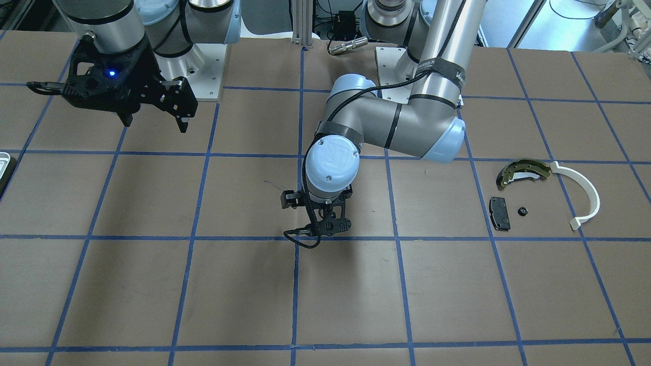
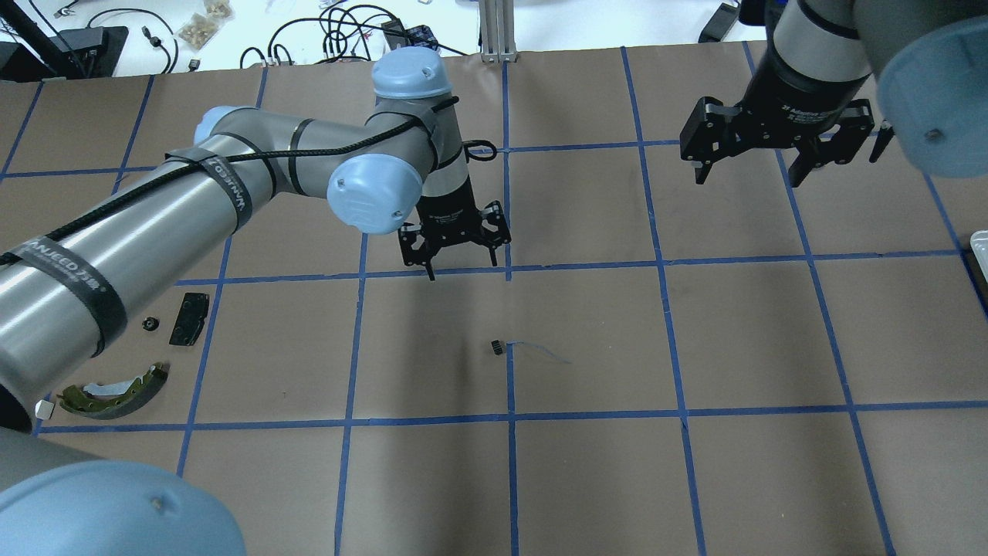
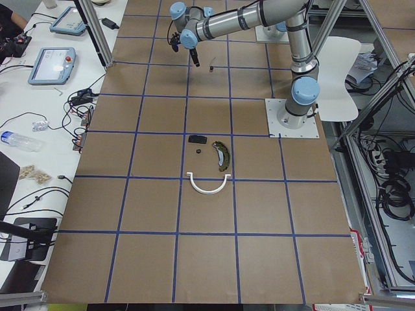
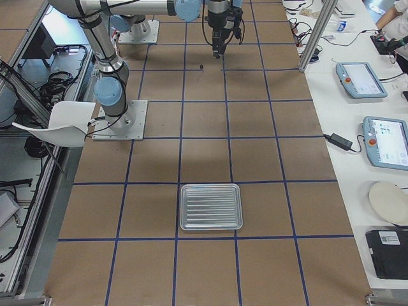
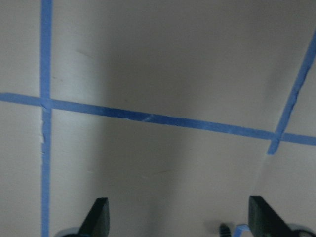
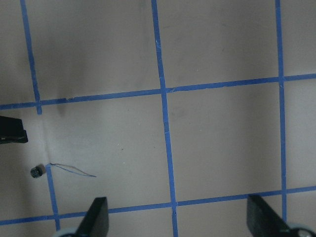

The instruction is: Place bearing gear from tray to pile

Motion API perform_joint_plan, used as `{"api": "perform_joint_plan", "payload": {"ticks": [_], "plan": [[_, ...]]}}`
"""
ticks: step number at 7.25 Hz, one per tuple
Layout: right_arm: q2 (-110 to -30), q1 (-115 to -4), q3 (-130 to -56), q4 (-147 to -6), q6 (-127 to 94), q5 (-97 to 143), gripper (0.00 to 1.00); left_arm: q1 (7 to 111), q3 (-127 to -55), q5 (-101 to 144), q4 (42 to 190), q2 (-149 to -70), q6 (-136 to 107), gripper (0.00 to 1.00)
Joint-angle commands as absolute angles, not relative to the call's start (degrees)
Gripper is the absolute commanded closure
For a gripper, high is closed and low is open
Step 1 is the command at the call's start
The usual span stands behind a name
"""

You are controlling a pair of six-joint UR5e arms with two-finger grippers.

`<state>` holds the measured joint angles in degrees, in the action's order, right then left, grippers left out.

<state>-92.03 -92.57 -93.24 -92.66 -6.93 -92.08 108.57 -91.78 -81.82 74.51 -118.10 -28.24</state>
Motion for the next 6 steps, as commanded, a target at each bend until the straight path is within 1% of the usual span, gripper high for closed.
{"api": "perform_joint_plan", "payload": {"ticks": [1,3,5,6], "plan": [[-91.9,-93.1,-95.5,-93.5,-4.3,-91.2,0.00,110.0,-95.2,-81.7,71.9,-119.4,-29.1,0.03],[-91.8,-92.4,-96.0,-93.2,-4.2,-91.5,0.00,110.3,-98.2,-81.7,70.1,-119.4,-29.1,0.04],[-91.1,-91.2,-95.5,-93.3,-2.3,-91.2,0.00,110.7,-98.4,-81.4,70.1,-119.2,-29.1,0.18],[-92.1,-91.1,-95.4,-93.3,-1.9,-91.4,0.00,110.7,-98.5,-81.0,70.1,-119.2,-28.9,0.23]]}}
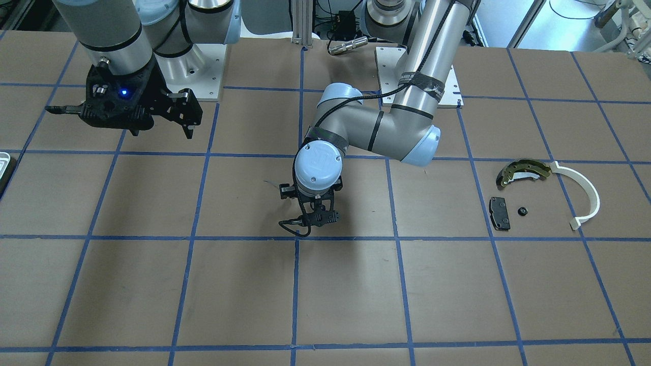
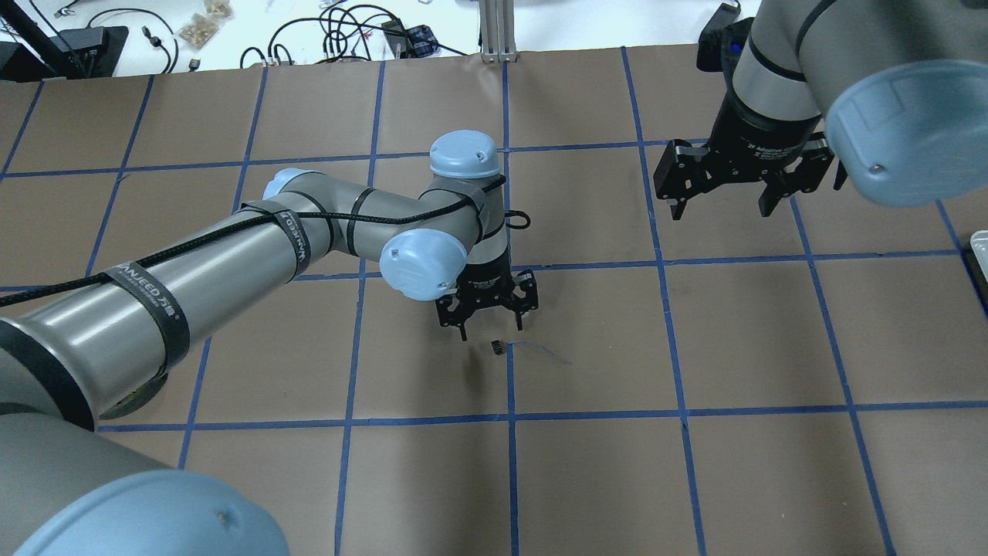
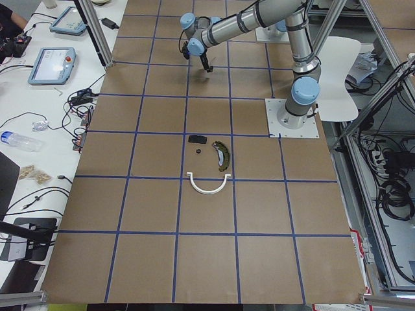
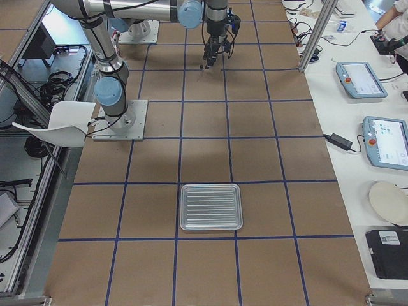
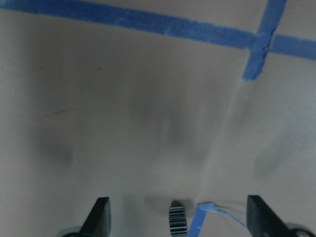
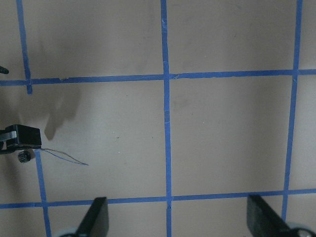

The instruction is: Place bearing gear from tray to pile

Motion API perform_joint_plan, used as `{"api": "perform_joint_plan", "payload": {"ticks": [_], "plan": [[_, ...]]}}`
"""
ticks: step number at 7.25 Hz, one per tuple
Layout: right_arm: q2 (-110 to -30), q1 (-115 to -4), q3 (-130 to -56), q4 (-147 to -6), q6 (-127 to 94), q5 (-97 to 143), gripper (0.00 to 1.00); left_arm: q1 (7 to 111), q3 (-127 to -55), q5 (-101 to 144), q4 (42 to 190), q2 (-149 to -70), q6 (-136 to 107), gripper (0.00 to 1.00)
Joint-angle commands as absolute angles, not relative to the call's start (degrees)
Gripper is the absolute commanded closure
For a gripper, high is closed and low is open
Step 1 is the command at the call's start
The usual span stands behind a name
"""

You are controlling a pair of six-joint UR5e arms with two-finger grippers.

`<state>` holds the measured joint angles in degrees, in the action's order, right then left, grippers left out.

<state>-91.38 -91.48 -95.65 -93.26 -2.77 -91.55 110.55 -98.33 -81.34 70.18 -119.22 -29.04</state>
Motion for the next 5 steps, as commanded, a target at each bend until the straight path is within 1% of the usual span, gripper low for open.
{"api": "perform_joint_plan", "payload": {"ticks": [1,3,5], "plan": [[-92.3,-91.2,-95.9,-93.3,-2.0,-91.3,0.00,110.7,-98.6,-79.8,70.4,-118.9,-29.0,0.28],[-92.5,-91.4,-95.9,-97.2,-1.8,-88.0,0.00,110.7,-100.7,-79.8,70.3,-118.2,-29.1,0.32],[-92.5,-91.6,-96.2,-96.9,-1.7,-88.2,0.00,110.7,-100.6,-79.9,70.2,-117.7,-29.1,0.33]]}}
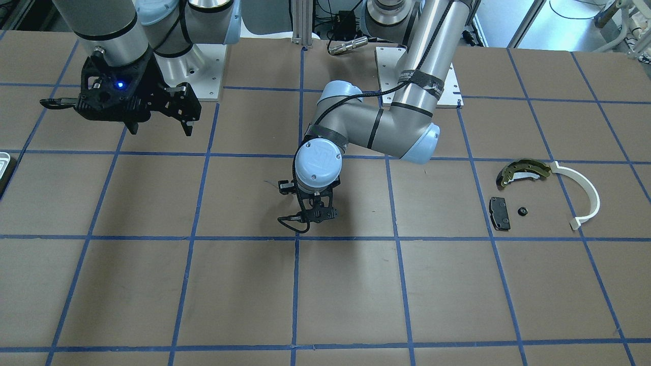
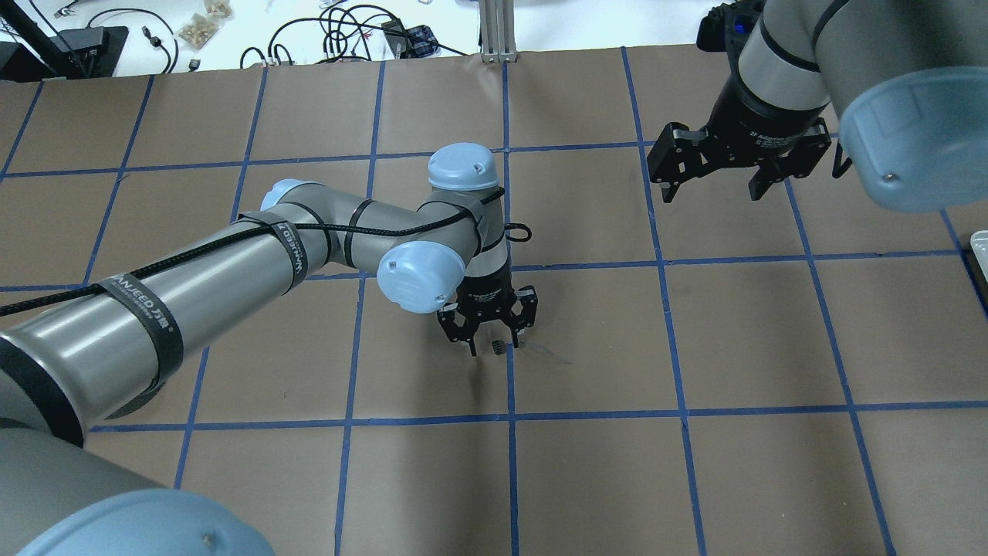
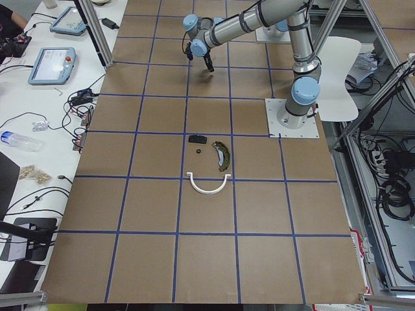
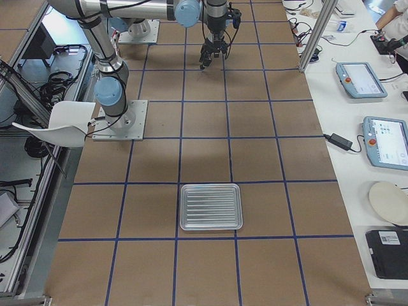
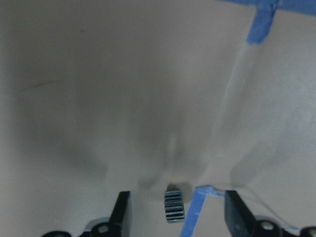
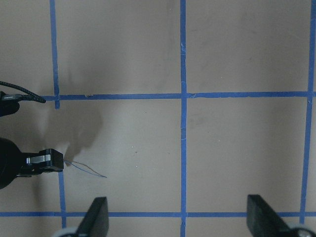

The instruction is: Place bearing gear from tray to pile

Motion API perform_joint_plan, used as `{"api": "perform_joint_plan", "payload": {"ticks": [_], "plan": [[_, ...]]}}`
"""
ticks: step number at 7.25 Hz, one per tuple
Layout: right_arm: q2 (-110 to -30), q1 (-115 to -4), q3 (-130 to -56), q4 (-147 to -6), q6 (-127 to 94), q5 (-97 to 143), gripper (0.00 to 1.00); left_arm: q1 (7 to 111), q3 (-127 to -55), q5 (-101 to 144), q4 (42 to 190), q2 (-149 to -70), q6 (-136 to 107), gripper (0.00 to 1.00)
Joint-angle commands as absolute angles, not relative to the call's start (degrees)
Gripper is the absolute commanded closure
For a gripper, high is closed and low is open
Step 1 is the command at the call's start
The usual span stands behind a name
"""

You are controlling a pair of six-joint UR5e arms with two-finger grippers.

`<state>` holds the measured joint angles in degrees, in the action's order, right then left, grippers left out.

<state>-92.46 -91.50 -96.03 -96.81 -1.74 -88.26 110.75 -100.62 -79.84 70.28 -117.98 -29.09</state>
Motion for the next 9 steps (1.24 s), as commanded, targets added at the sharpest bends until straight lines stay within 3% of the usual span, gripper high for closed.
{"api": "perform_joint_plan", "payload": {"ticks": [1,2,3,6,9], "plan": [[-92.5,-91.6,-96.1,-96.4,-1.6,-88.6,0.00,110.7,-100.5,-80.0,70.2,-117.8,-29.3,0.57],[-92.5,-91.6,-96.1,-96.4,-1.6,-88.6,0.00,110.7,-100.3,-80.0,70.2,-117.9,-29.3,0.94],[-92.5,-91.8,-96.1,-96.2,-1.6,-88.5,0.00,110.4,-100.2,-80.1,70.1,-118.1,-29.4,1.00],[-92.5,-91.1,-95.5,-96.7,4.4,-88.6,0.00,109.6,-98.8,-81.1,70.6,-116.6,-28.9,1.00],[-94.2,-90.8,-95.4,-96.4,4.2,-89.0,0.00,99.5,-92.2,-87.3,83.1,-113.0,-18.0,1.00]]}}
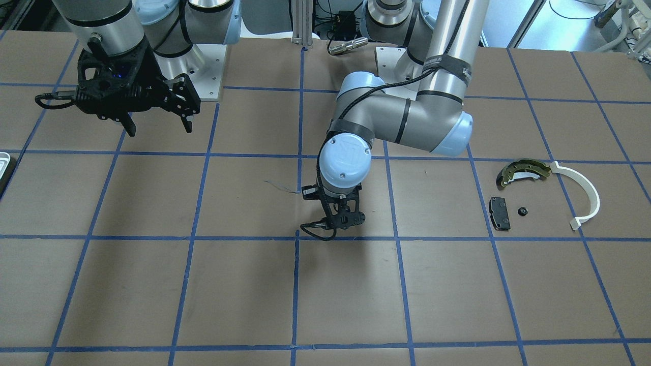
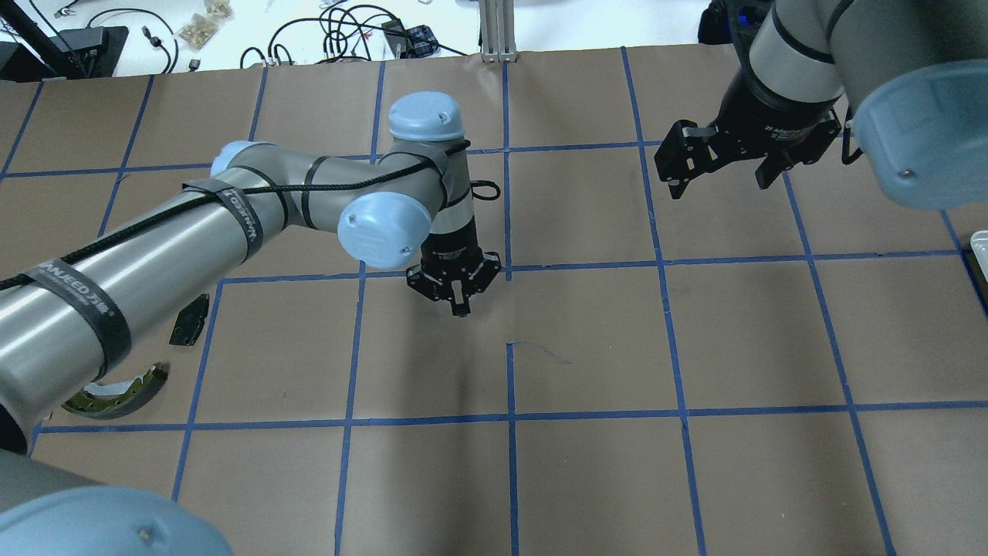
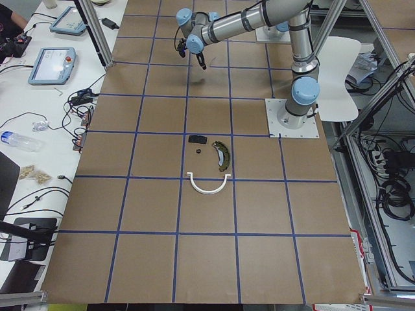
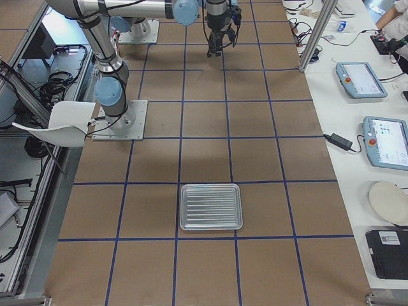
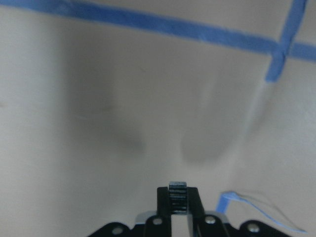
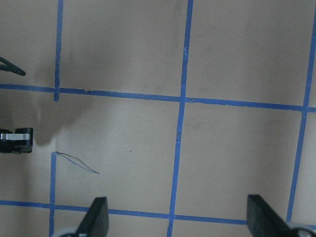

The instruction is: Place bearing gear from tray to pile

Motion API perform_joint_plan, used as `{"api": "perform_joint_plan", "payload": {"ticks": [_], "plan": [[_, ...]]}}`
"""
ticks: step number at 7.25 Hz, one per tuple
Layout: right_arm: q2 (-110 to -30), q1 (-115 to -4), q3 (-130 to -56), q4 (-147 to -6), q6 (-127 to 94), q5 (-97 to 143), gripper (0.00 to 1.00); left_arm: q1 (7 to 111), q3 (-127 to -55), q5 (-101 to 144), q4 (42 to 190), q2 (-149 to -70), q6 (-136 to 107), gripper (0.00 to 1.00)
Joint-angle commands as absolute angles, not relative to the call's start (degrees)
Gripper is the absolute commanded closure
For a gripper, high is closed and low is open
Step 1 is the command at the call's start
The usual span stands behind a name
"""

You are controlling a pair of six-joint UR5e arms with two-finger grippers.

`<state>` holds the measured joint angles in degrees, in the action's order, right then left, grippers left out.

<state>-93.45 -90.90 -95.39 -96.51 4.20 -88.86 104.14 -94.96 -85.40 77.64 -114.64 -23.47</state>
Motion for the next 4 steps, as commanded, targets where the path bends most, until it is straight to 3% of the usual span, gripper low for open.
{"api": "perform_joint_plan", "payload": {"ticks": [1,4], "plan": [[-94.6,-90.8,-95.4,-95.7,4.1,-89.3,0.00,94.4,-89.8,-92.2,87.1,-111.9,-12.3,1.00],[-94.5,-90.5,-95.5,-95.9,3.9,-89.2,0.00,79.3,-88.9,-100.0,90.3,-109.0,7.8,1.00]]}}
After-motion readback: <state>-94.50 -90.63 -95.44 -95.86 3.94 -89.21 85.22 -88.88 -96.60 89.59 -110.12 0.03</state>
